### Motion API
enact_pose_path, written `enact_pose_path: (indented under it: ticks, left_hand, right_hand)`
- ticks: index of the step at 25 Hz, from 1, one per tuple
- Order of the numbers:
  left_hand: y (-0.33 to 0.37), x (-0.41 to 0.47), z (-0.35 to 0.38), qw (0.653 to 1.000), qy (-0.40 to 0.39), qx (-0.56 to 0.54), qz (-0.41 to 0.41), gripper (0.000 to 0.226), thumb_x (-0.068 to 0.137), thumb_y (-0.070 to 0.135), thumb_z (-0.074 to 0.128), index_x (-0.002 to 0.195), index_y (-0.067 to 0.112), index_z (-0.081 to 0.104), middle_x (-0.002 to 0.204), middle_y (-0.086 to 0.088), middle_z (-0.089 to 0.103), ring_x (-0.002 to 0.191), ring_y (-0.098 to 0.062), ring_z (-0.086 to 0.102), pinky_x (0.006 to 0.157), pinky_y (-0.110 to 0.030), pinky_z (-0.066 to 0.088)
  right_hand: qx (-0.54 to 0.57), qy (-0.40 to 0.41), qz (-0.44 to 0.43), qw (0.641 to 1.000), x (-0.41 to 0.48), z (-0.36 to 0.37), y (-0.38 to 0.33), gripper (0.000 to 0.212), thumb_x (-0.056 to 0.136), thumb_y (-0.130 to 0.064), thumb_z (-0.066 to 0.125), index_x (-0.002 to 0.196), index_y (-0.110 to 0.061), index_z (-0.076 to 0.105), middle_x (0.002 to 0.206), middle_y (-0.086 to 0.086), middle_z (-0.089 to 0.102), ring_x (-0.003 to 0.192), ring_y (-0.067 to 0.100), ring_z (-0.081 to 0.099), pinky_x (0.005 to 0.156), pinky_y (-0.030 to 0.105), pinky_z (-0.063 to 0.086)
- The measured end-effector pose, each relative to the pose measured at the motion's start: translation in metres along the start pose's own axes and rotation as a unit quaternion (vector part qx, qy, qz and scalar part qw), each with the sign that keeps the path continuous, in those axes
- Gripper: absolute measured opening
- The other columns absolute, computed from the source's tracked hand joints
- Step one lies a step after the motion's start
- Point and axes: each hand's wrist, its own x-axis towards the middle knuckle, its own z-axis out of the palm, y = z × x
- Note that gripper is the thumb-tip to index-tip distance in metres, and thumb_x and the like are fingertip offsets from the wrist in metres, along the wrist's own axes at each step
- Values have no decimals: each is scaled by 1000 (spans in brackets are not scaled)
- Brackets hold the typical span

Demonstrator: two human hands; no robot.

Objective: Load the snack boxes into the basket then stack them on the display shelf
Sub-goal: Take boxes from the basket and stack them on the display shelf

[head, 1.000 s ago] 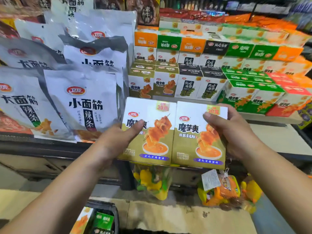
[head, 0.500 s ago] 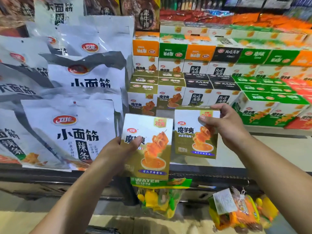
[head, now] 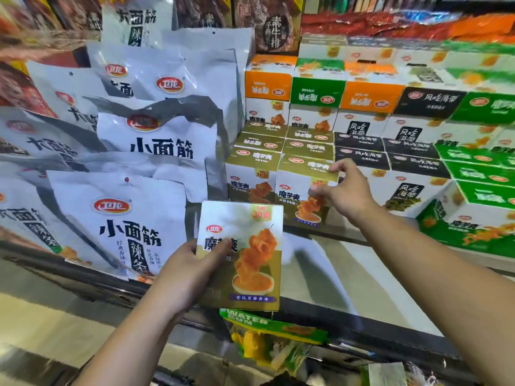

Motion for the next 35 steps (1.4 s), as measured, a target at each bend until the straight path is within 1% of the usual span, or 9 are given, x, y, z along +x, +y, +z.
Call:
enact_pose_path:
  ticks: [5, 9, 15, 21, 26, 29, 31, 33, 35]
  left_hand:
    - [5, -3, 9, 996, 56, 68, 10, 39, 82, 61, 62, 96, 25, 65, 87, 16, 68, 82, -7, 63, 64, -26, 42]
    - [4, 0, 16, 995, 61, 80, 7, 44, 80, 64, 61, 104, 27, 63, 92, 18, 65, 85, -1, 60, 65, -22, 41]
    - [13, 1, 24, 997, 36, 64, 3, 36, 71, 67, 59, 84, 33, 62, 71, 25, 68, 67, 11, 62, 59, -17, 40]
    - [5, 10, 27, 997, 24, 64, 25, 59, 61, 82, 57, 91, 32, 66, 87, 20, 70, 84, 1, 64, 70, -23, 48]
    - [0, 23, 28, 998, 22, 55, 16, 39, 81, 56, 68, 99, 22, 70, 85, 9, 75, 78, -9, 71, 69, -29, 56]
    - [-2, 30, 33, 999, 10, 43, 15, 34, 82, 51, 69, 102, 23, 71, 87, 10, 75, 78, -7, 71, 63, -25, 54]
    - [-3, 31, 38, 999, 2, 28, 19, 34, 82, 51, 70, 105, 26, 70, 89, 13, 75, 81, -6, 71, 70, -29, 58]
    - [-3, 33, 42, 999, -9, 18, 25, 35, 82, 51, 70, 108, 28, 67, 92, 16, 73, 80, -1, 69, 68, -27, 58]
    - [-4, 36, 46, 999, -13, 26, 26, 40, 82, 53, 70, 114, 30, 64, 99, 15, 71, 85, -4, 68, 68, -25, 56]
  right_hand:
    - [-75, 21, -60, 995, 29, 7, 17, 53, 58, -24, 91, 89, -32, 49, 114, 3, 56, 103, 29, 57, 88, 48, 50]
    - [-105, 33, -119, 987, 36, 10, 26, 46, 70, -16, 86, 98, -20, 51, 125, 4, 46, 112, 16, 45, 89, 21, 34]
    - [-108, 47, -124, 985, 35, 19, 42, 35, 79, -22, 80, 99, -18, 51, 118, -4, 32, 104, 9, 43, 75, -9, 25]
    - [-154, 28, -133, 979, 31, 13, 44, 45, 80, -26, 79, 118, -16, 57, 132, 2, 37, 111, 11, 45, 92, 18, 35]
    - [-144, 20, -112, 983, 13, 7, 39, 46, 90, -25, 67, 133, -19, 52, 145, 5, 33, 132, 19, 37, 104, 20, 26]
    - [-39, 48, -105, 993, -17, 7, 30, 28, 100, -27, 51, 128, -24, 51, 137, 7, 41, 111, 11, 50, 87, 4, 36]
    - [43, -23, -80, 996, -40, 11, 29, 26, 99, -42, 47, 124, -35, 48, 131, 3, 49, 103, 6, 56, 85, 12, 49]
    - [88, -138, -27, 986, -56, 16, 28, 42, 90, -60, 50, 129, -46, 41, 128, -9, 52, 113, 15, 58, 95, 42, 53]
    - [73, -215, 10, 974, -66, 20, 24, 57, 89, -54, 59, 139, -45, 33, 122, -20, 50, 112, 16, 59, 89, 45, 56]
